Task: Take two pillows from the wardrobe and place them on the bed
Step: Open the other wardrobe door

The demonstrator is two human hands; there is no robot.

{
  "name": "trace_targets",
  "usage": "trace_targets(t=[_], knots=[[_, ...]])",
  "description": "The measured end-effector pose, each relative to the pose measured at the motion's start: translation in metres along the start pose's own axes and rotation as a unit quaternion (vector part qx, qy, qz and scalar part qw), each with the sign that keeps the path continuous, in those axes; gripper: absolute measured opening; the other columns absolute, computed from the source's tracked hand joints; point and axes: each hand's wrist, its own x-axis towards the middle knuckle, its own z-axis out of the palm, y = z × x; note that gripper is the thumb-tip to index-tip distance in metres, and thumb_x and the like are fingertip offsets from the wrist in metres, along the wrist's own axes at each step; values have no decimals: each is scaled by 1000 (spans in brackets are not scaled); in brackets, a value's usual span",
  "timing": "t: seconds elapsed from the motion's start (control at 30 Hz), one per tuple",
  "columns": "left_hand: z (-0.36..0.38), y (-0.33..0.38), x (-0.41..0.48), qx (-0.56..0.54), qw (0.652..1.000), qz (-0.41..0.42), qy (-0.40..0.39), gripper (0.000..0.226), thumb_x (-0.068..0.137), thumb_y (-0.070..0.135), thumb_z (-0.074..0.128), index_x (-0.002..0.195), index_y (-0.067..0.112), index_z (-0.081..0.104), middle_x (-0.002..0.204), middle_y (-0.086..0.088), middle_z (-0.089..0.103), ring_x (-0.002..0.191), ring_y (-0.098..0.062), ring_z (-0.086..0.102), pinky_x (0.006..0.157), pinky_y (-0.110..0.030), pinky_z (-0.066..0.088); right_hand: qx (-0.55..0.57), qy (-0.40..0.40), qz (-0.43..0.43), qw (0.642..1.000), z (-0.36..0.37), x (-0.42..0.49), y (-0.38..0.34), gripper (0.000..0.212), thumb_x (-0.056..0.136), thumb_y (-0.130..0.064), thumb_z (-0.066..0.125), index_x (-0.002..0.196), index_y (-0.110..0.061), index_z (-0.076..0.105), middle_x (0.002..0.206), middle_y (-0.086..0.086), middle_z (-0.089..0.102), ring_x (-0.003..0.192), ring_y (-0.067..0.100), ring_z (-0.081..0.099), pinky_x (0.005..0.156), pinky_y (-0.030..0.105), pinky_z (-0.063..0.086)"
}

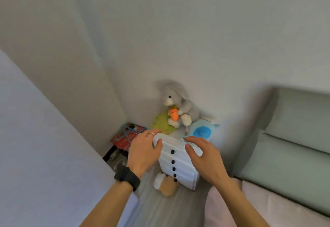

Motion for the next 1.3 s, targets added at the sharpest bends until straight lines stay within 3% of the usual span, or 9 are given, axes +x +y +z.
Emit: trace_targets(t=[0.2, 0.33, 0.47, 0.67, 0.8, 0.93, 1.13, 1.2, 1.3], knots=[[-109, -72, -14, 42, 980, -97, 167, 31, 95, 36, 55, 125, 30, 62, 125, 10, 64, 116, -15, 55, 97, -32, 46, 26, -76, -204, 976, 71, 78, -111, 21, 95, -33, 62, 114, -35, 71, 115, -24, 64, 109, -11, 53, 94, 4, 32], [-163, -103, -44, 81, 950, -153, 259, 30, 94, 33, 57, 123, 30, 63, 121, 9, 65, 114, -16, 56, 94, -37, 49, 54, -129, -283, 949, 121, 99, -174, 23, 95, -30, 64, 117, -33, 71, 119, -18, 65, 114, 6, 56, 96, 10, 33], [-210, -119, -86, 120, 897, -241, 350, 30, 92, 30, 59, 121, 34, 63, 122, 14, 63, 115, -11, 53, 92, -33, 48, 84, -205, -370, 902, 167, 91, -234, 26, 96, -32, 61, 121, -31, 69, 125, -17, 62, 120, 7, 52, 96, -1, 24], [-263, -108, -143, 179, 795, -331, 475, 35, 92, 26, 60, 125, 35, 61, 126, 16, 59, 118, -8, 49, 90, -29, 48, 127, -235, -538, 799, 203, 60, -315, 37, 93, -41, 50, 122, -26, 68, 136, -12, 57, 127, 13, 46, 99, 7, 30], [-304, -96, -176, 214, 707, -378, 558, 42, 90, 22, 62, 131, 32, 55, 134, 10, 50, 123, -10, 46, 90, -25, 44, 172, -193, -640, 723, 212, 38, -371, 32, 92, -31, 56, 118, -20, 71, 138, 0, 57, 129, 27, 48, 101, 37, 47], [-345, -96, -199, 169, 633, -412, 633, 54, 90, 28, 65, 139, 29, 41, 139, 6, 41, 126, -12, 46, 97, -30, 45, 195, -117, -711, 666, 214, 17, -433, 34, 90, -28, 60, 122, -18, 69, 144, 6, 54, 138, 30, 43, 107, 45, 42], [-383, -100, -204, 147, 619, -446, 630, 61, 90, 44, 64, 142, 29, 36, 144, 7, 35, 121, -10, 49, 93, -29, 50, 89, -8, -761, 643, 232, -2, -501, 59, 90, -37, 57, 147, -24, 48, 164, 11, 24, 153, 32, 13, 118, 62, 15], [-393, -104, -204, 143, 627, -448, 621, 59, 90, 49, 63, 140, 29, 39, 141, 11, 36, 114, -5, 50, 89, -26, 51, 64, 41, -764, 641, 246, -2, -508, 67, 91, -42, 56, 153, -24, 37, 166, 10, 16, 154, 31, 10, 120, 61, 6], [-400, -111, -202, 124, 641, -441, 616, 45, 89, 51, 62, 128, 33, 48, 127, 16, 44, 98, 3, 55, 79, -15, 48, 33, 134, -763, 631, 271, 3, -506, 73, 95, -50, 50, 158, -23, 23, 167, 8, 13, 153, 29, 14, 122, 56, 5]])
